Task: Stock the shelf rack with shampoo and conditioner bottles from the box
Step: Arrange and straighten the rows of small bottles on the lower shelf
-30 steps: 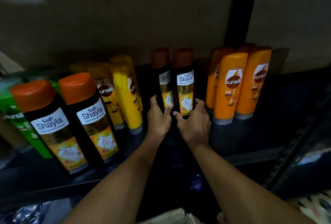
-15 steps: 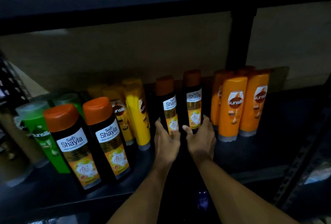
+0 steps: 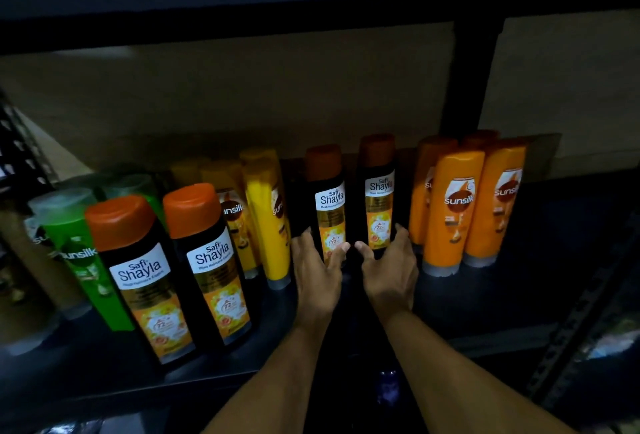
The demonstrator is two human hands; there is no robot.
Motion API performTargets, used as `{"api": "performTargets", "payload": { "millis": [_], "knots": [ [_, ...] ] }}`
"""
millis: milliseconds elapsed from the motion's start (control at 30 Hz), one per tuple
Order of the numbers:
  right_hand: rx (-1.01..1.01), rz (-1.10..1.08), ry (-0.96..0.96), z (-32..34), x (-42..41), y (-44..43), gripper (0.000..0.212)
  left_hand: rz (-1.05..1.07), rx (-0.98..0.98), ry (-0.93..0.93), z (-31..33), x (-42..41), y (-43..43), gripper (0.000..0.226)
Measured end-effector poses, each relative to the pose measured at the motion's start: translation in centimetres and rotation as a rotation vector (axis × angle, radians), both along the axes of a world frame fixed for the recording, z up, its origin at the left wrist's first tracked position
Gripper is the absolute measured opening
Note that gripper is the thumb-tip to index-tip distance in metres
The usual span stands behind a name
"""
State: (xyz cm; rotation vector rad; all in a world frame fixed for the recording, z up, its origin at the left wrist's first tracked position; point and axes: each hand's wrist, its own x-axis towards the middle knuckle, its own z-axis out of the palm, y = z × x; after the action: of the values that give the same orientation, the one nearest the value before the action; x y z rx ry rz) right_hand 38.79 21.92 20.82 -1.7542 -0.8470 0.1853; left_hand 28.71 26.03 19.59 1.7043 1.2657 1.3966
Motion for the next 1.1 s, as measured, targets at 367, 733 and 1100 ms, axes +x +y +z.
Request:
{"api": "performTargets", "payload": {
  "millis": [367, 733, 1100],
  "knots": [
    [-0.003, -0.011, -0.025, 0.1, -0.2, 0.1, 0.071, -0.03, -0.037, -0.13, 0.5, 0.4, 0.1, 0.056],
    [0.014, -0.022, 0.002, 0.1, -0.1, 0.1, 0.07, 0.006, -0.038, -0.147, 0.2, 1.0, 0.5, 0.054],
    [0.029, -0.027, 0.004, 0.0, 0.0, 0.3, 0.068, 0.013, -0.065, -0.095, 0.4, 1.3, 0.5, 0.057]
  ]
}}
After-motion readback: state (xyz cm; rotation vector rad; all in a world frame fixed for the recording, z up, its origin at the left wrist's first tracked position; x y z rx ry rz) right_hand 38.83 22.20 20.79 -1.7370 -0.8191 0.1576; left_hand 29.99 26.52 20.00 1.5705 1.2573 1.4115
